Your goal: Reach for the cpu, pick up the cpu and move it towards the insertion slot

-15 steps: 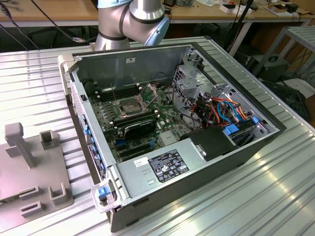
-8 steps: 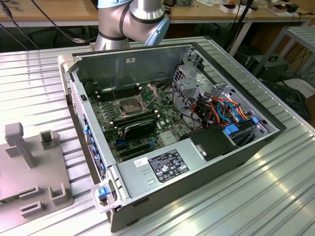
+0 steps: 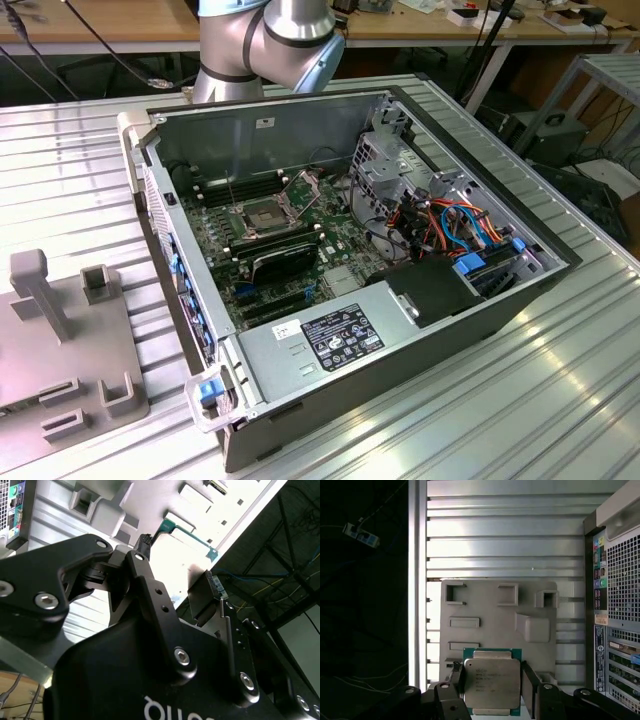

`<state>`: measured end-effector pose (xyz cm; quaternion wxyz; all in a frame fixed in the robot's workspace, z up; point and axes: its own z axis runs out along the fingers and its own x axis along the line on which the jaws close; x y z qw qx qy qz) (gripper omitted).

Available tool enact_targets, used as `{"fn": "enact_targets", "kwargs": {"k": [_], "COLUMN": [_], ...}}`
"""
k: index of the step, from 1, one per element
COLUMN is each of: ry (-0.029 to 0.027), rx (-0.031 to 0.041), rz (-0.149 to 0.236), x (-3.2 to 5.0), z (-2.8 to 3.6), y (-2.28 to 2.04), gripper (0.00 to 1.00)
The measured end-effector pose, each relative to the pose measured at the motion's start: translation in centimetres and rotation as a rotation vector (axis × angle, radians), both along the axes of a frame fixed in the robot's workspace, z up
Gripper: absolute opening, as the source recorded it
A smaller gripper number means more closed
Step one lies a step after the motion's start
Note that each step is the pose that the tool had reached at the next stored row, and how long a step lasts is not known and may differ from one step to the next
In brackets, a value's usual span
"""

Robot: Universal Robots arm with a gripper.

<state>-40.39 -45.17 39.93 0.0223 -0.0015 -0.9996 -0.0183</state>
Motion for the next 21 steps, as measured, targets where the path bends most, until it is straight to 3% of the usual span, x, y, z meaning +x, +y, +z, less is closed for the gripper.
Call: {"fn": "enact_targets", "kwargs": {"k": [15, 21], "ry": [0.0, 0.0001], "rx": [0.0, -0.0002], "rz": [0.0, 0.0], "x": [1.36, 1.48], "z": [0.0, 0.0], "y": [0.0, 0.0], "gripper": [0.55, 0.55]}}
